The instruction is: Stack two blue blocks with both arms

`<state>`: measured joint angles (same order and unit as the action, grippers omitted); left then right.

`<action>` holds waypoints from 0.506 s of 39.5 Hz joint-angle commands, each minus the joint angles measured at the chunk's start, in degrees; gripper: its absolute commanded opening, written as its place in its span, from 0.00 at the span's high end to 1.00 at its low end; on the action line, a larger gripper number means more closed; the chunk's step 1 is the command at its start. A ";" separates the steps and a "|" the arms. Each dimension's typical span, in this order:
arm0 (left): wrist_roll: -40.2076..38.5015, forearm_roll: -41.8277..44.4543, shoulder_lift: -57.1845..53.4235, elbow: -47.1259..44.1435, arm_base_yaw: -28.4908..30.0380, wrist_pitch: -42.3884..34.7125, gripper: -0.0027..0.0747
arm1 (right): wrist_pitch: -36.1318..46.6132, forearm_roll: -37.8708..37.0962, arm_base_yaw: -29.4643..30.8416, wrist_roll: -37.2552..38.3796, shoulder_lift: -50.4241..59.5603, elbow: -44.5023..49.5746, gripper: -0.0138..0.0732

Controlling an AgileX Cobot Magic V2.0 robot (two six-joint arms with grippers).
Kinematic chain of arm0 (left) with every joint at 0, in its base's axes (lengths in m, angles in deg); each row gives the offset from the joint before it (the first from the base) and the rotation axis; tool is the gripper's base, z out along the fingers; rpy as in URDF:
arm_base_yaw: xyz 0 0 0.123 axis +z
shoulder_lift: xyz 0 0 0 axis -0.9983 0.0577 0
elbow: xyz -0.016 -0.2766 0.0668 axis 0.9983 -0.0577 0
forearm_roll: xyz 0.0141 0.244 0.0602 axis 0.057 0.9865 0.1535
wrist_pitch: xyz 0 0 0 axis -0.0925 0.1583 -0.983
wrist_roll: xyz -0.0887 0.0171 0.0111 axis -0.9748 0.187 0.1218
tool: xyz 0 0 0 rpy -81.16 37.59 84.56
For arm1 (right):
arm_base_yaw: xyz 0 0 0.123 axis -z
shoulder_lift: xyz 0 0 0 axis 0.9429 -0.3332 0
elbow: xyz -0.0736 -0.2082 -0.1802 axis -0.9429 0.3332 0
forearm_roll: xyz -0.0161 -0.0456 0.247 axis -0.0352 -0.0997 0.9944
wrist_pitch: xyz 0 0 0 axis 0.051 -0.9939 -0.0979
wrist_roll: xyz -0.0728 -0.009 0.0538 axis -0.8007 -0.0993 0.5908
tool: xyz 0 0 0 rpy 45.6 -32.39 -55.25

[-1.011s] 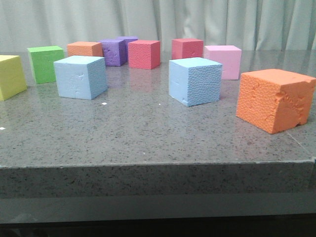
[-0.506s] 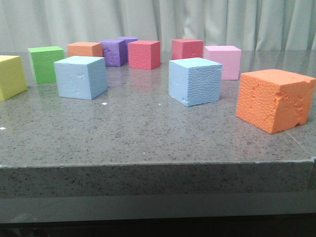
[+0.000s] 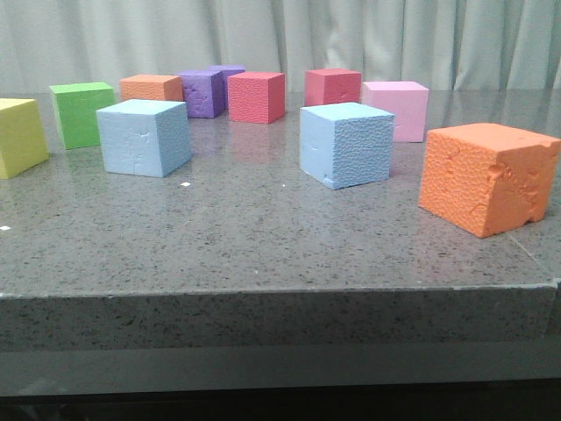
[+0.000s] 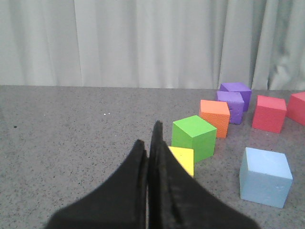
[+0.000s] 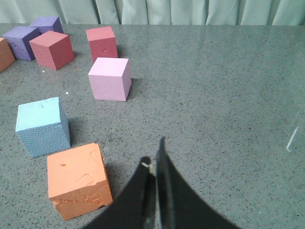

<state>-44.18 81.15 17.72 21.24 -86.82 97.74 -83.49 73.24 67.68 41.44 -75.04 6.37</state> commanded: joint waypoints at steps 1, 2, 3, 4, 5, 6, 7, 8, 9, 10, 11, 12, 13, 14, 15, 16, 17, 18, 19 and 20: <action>-0.36 -0.14 0.76 1.78 0.04 -6.78 0.78 | 4.81 -0.37 -0.10 -0.67 -0.69 -2.08 0.62; -0.36 -0.14 0.76 1.78 0.04 -7.10 0.71 | 4.81 -0.37 -0.10 -0.67 -0.69 -2.08 0.55; -0.36 -0.14 0.76 1.78 0.04 -7.34 0.62 | 4.86 -0.37 -0.10 -0.67 -0.69 -2.08 0.48; -0.36 -0.14 0.76 1.78 0.04 -7.34 0.54 | 4.86 -0.37 -0.10 -0.67 -0.69 -2.08 0.41; -0.36 -0.14 0.76 1.78 0.04 -7.34 0.43 | 4.86 -0.37 -0.10 -0.67 -0.69 -2.07 0.36; -0.36 -0.14 0.76 1.78 0.04 -7.34 0.33 | 5.01 -0.37 -0.10 -0.67 -0.69 -2.01 0.29; -0.36 -0.14 0.76 1.78 0.04 -7.34 0.24 | 5.03 -0.37 -0.10 -0.67 -0.69 -2.01 0.23; -0.36 -0.14 0.76 1.78 0.04 -7.34 0.18 | 5.29 -0.37 -0.10 -0.67 -0.69 -2.01 0.19; -0.36 -0.14 0.76 1.78 0.04 -7.34 0.12 | 5.54 -0.37 -0.10 -0.67 -0.69 -2.01 0.14; -0.36 -0.14 0.76 1.78 0.04 -7.34 0.08 | 5.98 -0.37 -0.10 -0.67 -0.69 -2.01 0.09; -0.36 -0.14 0.76 1.78 0.04 -7.34 0.05 | 6.36 -0.37 -0.10 -0.67 -0.69 -2.01 0.07; -0.36 -0.14 0.76 1.78 0.04 -7.34 0.06 | 6.97 -0.37 -0.10 -0.67 -0.69 -2.01 0.08; -0.36 -0.14 0.76 1.78 0.04 -7.34 0.07 | 7.38 -0.37 -0.10 -0.67 -0.69 -2.01 0.09; -0.36 -0.14 0.76 1.78 0.04 -7.34 0.08 | 7.82 -0.31 -0.10 -0.67 -0.75 -2.01 0.10; -0.36 -0.14 0.76 1.78 0.04 -7.50 0.09 | 8.21 -0.31 -0.10 -0.67 -0.95 -2.01 0.10; -0.36 -0.14 0.76 1.78 0.04 -7.71 0.10 | 8.59 -0.31 -0.10 -0.67 -1.24 -2.01 0.10; -0.36 -0.14 0.76 1.78 0.04 -7.87 0.11 | 8.86 -0.31 -0.10 -0.67 -1.74 -2.01 0.10; -0.36 -0.14 0.76 1.78 0.04 -8.14 0.12 | 9.13 -0.31 -0.10 -0.67 -2.23 -2.11 0.10; -0.36 -0.14 0.76 1.78 0.04 -8.12 0.13 | 9.50 -0.31 -0.10 -0.67 -3.11 -2.11 0.10; -0.36 -0.14 0.76 1.78 0.04 -8.12 0.14 | 9.61 -0.31 -0.10 -0.67 -3.88 -2.36 0.10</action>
<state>-44.18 81.15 17.72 21.24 -86.82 94.78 -79.59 73.24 67.68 41.44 -76.42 6.25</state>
